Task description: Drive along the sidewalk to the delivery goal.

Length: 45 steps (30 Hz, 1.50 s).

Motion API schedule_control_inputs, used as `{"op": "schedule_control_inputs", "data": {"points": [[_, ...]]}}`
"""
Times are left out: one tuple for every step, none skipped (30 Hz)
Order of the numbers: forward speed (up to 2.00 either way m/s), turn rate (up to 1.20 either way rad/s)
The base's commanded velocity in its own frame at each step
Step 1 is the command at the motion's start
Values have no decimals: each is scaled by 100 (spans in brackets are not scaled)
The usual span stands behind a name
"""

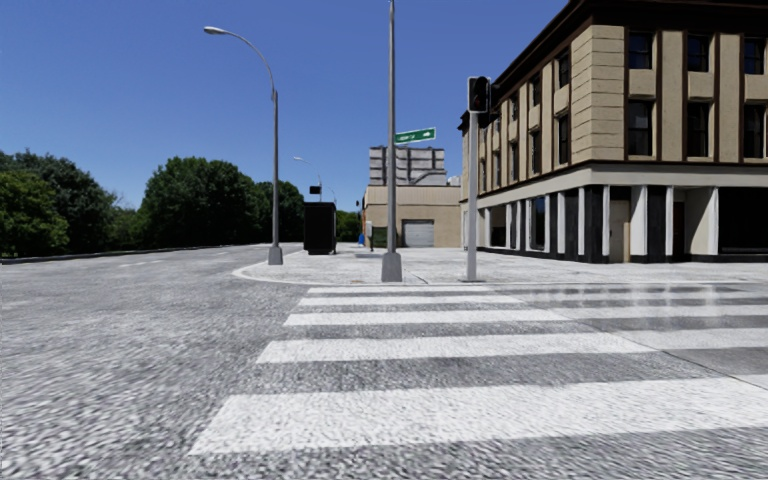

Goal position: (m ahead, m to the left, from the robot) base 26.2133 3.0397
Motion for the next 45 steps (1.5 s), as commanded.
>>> {"op": "schedule_control_inputs", "data": {"points": [[170,25],[170,26],[170,26],[170,26],[170,27],[170,27],[170,27],[170,27],[170,27],[170,27],[170,27],[170,27],[170,27],[172,27],[200,27],[200,24],[200,24],[200,23],[200,23],[200,22],[200,22],[200,22],[200,22],[200,22],[200,22],[200,22],[200,13],[200,5],[200,5],[200,3],[200,3],[200,2],[200,2],[200,1],[200,1],[200,0],[200,0],[200,0],[200,0],[200,0],[200,0],[200,0],[200,0],[200,0],[200,0]]}}
